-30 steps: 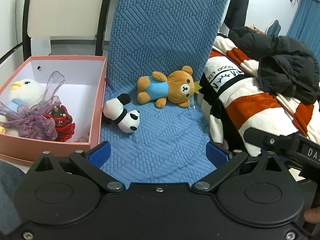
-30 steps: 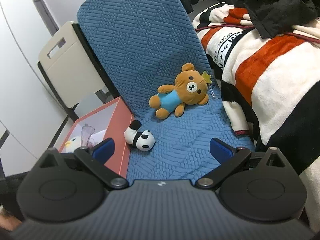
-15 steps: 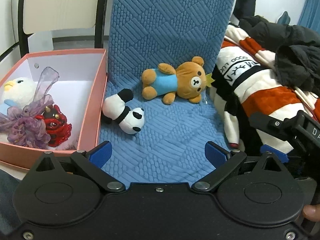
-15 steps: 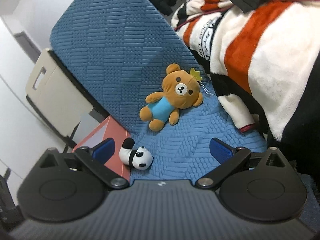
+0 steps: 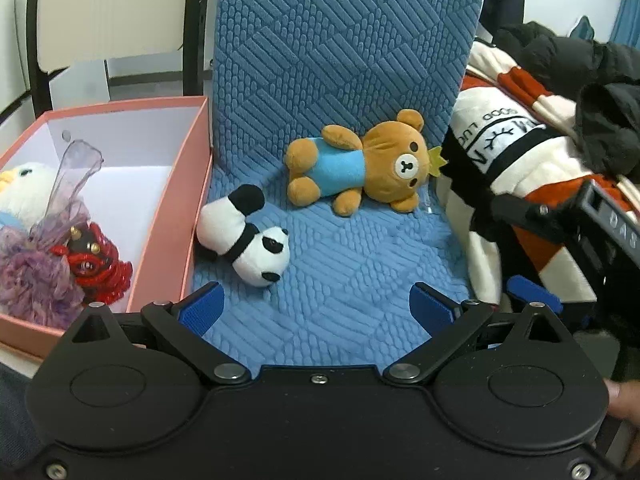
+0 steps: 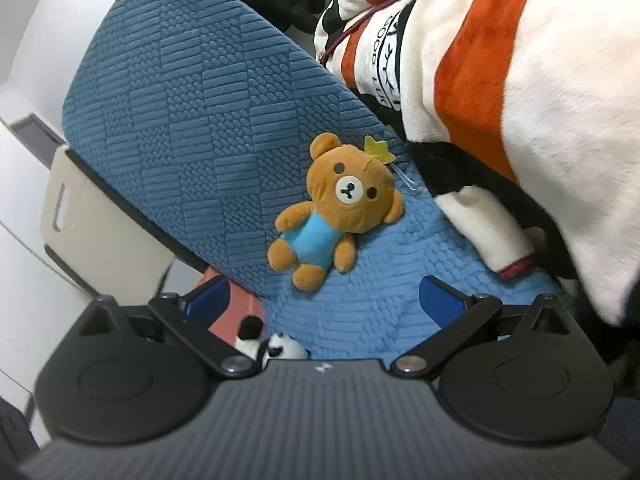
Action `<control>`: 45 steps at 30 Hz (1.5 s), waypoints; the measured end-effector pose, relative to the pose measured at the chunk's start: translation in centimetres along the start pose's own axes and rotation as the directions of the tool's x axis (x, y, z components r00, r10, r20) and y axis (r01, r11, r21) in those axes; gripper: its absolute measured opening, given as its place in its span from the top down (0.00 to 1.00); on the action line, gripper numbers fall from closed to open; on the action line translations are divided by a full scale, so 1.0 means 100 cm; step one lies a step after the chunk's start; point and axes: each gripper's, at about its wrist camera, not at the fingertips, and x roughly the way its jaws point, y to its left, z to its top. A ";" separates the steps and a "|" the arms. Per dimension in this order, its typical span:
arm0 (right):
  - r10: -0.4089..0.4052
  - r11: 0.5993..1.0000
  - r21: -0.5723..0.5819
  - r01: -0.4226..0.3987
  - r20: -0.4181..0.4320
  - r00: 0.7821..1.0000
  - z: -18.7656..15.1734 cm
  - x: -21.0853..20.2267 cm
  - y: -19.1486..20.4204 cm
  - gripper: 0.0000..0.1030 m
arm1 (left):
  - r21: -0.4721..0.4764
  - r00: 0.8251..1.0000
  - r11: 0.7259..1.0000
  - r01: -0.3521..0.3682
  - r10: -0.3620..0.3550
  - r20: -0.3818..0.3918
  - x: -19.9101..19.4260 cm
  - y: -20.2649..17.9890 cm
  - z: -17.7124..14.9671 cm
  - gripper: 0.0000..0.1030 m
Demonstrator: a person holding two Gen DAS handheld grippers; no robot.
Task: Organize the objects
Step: 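Withdraw both tools from the box back toward the chair seat, then move the right gripper onto the brown bear while the left gripper approaches the panda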
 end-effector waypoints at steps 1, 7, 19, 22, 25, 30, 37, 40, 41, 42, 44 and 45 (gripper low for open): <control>0.004 1.000 0.011 -0.004 0.001 1.000 0.002 0.005 -0.001 0.01 | 0.003 1.000 1.000 -0.005 0.005 0.001 0.003 -0.001 0.001 0.04; 0.028 0.998 0.056 -0.027 -0.012 1.000 0.010 0.040 0.003 0.03 | 0.005 0.999 0.999 -0.046 0.046 -0.008 0.028 -0.005 0.006 0.07; 0.047 0.950 0.312 -0.002 -0.137 0.989 0.015 0.130 -0.009 0.28 | 0.023 0.989 0.991 -0.135 0.136 -0.053 0.079 0.000 0.010 0.17; 0.059 0.947 0.321 -0.001 -0.170 0.984 0.011 0.147 -0.004 0.29 | 0.026 0.985 0.987 -0.158 0.160 -0.072 0.091 0.006 0.009 0.23; 0.050 0.968 0.251 -0.008 -0.161 0.986 0.014 0.159 0.009 0.30 | 0.012 0.982 0.987 -0.163 0.163 -0.092 0.101 0.012 0.007 0.26; 0.038 0.979 0.202 -0.002 -0.176 0.984 0.022 0.187 0.014 0.30 | 0.008 0.978 0.983 -0.182 0.182 -0.106 0.114 0.020 0.006 0.29; 0.022 0.986 0.163 0.013 -0.214 0.977 0.030 0.221 0.013 0.29 | -0.005 0.976 0.984 -0.177 0.176 -0.125 0.130 0.025 0.010 0.35; 0.031 0.985 0.175 0.011 -0.239 0.970 0.032 0.233 0.010 0.28 | -0.012 0.977 0.985 -0.173 0.170 -0.125 0.135 0.026 0.012 0.36; 0.040 0.982 0.188 0.008 -0.252 0.967 0.031 0.237 0.008 0.28 | -0.011 0.977 0.985 -0.174 0.171 -0.127 0.137 0.026 0.012 0.37; 0.040 0.982 0.191 0.010 -0.256 0.966 0.031 0.239 0.007 0.28 | -0.011 0.977 0.985 -0.174 0.171 -0.130 0.140 0.026 0.013 0.38; 0.034 0.983 0.184 0.016 -0.261 0.965 0.031 0.244 0.007 0.28 | -0.014 0.978 0.986 -0.165 0.161 -0.134 0.144 0.026 0.015 0.43; 0.038 0.982 0.187 0.012 -0.266 0.963 0.030 0.246 0.007 0.29 | -0.019 0.978 0.987 -0.162 0.158 -0.137 0.146 0.027 0.015 0.47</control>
